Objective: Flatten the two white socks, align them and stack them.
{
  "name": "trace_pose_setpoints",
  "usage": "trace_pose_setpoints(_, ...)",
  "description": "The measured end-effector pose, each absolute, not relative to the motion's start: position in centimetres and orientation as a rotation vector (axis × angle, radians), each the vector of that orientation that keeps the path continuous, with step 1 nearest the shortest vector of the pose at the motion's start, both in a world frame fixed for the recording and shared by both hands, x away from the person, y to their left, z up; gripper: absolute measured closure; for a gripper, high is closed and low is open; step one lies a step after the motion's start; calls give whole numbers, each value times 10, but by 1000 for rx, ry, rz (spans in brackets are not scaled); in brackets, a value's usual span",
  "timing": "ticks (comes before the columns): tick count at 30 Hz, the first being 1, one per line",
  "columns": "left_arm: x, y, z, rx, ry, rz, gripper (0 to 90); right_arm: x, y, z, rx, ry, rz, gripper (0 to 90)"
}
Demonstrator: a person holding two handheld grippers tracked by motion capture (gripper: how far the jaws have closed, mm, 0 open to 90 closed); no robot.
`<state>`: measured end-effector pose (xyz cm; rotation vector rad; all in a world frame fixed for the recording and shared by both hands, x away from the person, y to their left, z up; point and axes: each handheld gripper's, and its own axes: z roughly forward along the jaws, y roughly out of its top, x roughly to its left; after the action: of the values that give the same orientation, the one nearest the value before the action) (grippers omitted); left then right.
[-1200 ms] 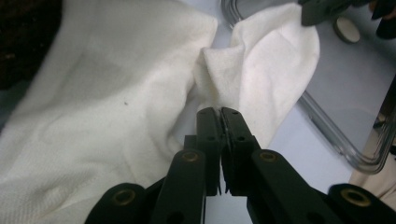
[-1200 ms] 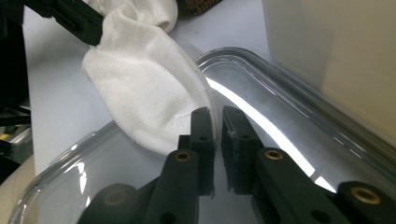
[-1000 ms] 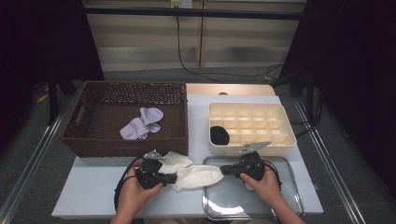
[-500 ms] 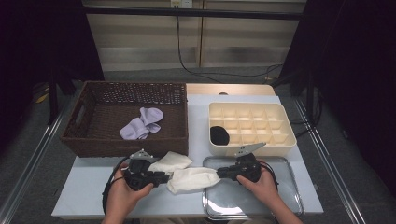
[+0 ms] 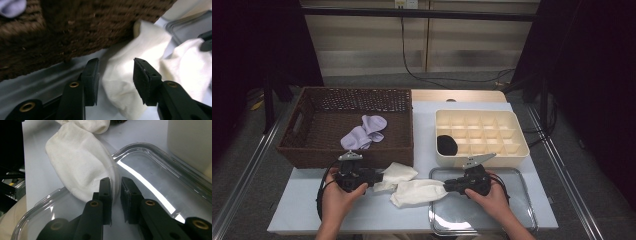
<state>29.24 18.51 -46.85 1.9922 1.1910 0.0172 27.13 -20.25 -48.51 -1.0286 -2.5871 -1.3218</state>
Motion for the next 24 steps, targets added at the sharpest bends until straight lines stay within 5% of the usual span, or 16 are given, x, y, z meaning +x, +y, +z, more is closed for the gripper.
trace_pose_setpoints(8, 293, 171, -467, 2050, 1177, 2, 849, 272, -203, -486, -1027, -2585, -1330, 780)
trace_pose_setpoints(24, 274, 139, -441, 2058, 933, 51, 860, 271, -200, -485, -1027, -2583, -1326, 740)
